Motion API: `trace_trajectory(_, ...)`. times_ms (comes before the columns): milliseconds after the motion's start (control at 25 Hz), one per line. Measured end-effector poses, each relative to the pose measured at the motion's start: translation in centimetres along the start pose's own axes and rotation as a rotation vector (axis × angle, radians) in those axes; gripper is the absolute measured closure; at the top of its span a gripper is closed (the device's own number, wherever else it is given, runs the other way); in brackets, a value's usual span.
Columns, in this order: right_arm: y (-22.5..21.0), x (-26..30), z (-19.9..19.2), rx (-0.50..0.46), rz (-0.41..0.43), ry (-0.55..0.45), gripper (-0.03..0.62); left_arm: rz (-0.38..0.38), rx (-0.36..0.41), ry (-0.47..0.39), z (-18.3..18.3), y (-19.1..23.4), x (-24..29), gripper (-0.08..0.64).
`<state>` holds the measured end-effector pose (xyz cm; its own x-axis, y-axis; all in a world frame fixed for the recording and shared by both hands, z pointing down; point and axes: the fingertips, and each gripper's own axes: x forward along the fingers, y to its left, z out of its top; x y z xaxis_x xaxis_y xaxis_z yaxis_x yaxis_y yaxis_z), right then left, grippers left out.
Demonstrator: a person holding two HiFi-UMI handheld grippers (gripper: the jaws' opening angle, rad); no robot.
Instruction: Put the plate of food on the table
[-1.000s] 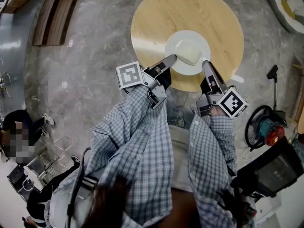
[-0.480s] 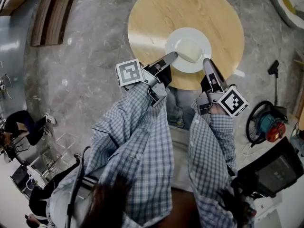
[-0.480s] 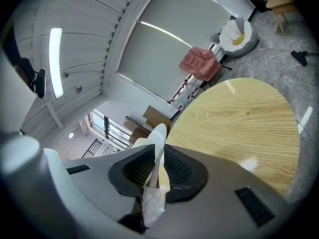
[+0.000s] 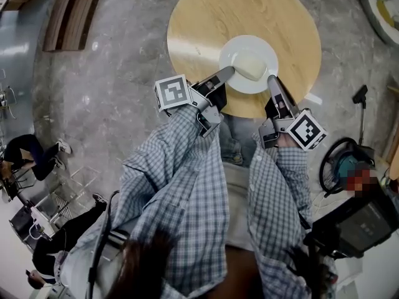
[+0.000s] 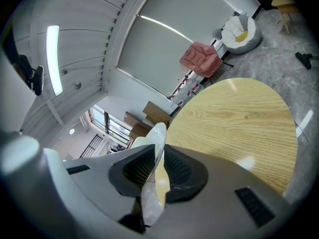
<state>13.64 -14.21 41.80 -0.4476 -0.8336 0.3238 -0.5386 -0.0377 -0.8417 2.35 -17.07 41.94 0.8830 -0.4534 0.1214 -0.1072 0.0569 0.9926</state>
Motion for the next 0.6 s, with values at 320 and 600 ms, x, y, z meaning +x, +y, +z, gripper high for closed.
trace_trajectory(320,-0.6,0.0,-0.3,-0.002,-0.013,0.036,0.531,0.030,0.002,-0.018,-0.2,0.8,-0.3,0.528)
trace_trajectory(600,-2.5,1.0,-0.3,0.021,-0.007,0.065,0.531,0.078,-0.003,-0.021,-0.1,3.2,0.6,0.528)
